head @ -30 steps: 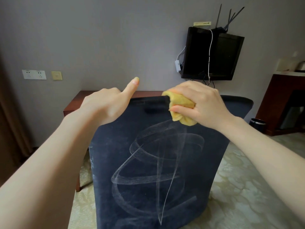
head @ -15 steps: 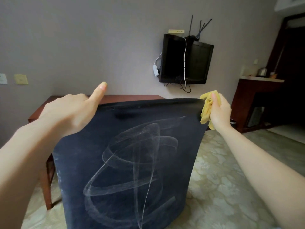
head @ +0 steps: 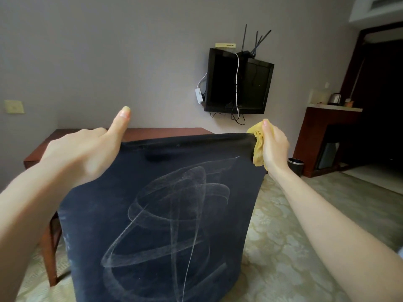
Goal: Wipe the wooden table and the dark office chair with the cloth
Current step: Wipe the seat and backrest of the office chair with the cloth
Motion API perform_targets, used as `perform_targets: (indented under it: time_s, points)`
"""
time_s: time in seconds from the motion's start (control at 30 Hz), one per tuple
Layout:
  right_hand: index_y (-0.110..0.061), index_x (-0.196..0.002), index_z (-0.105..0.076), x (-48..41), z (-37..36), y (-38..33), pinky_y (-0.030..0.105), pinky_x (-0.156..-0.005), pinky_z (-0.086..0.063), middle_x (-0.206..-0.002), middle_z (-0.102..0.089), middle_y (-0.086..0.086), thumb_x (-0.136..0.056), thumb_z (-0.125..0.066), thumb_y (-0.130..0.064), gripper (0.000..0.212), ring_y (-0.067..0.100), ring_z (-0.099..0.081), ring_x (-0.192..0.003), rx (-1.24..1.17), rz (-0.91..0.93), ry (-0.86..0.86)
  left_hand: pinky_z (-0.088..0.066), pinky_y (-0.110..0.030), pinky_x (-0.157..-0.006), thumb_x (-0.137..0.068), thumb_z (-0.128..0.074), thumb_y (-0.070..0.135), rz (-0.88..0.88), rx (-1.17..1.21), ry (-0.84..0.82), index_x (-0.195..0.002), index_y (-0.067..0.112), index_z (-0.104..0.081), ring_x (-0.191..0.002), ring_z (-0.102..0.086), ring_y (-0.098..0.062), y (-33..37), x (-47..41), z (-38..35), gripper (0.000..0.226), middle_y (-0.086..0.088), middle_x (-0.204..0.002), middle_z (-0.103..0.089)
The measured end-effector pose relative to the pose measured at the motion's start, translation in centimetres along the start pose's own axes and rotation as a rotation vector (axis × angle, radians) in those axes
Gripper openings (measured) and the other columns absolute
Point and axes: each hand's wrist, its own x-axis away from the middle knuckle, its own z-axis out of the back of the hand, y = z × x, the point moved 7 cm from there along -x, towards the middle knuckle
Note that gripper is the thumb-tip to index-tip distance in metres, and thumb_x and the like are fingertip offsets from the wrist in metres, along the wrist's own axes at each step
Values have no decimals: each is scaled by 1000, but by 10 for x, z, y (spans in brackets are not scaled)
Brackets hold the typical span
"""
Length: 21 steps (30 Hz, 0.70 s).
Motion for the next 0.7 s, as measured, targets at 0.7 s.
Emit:
perform_targets:
  time_s: [0.7]
  points:
    - [-17,-116,-60,172,-143,-196,28,-89,-31,-112,-61,-2,-100,-38,-44,38,20,-47,-106,581,1130,-757,-42,-11,-78,-99,-17,54,121,896,350,-118,35,-59,-87,-59,6,-94,49,-2,50,13,-109,-63]
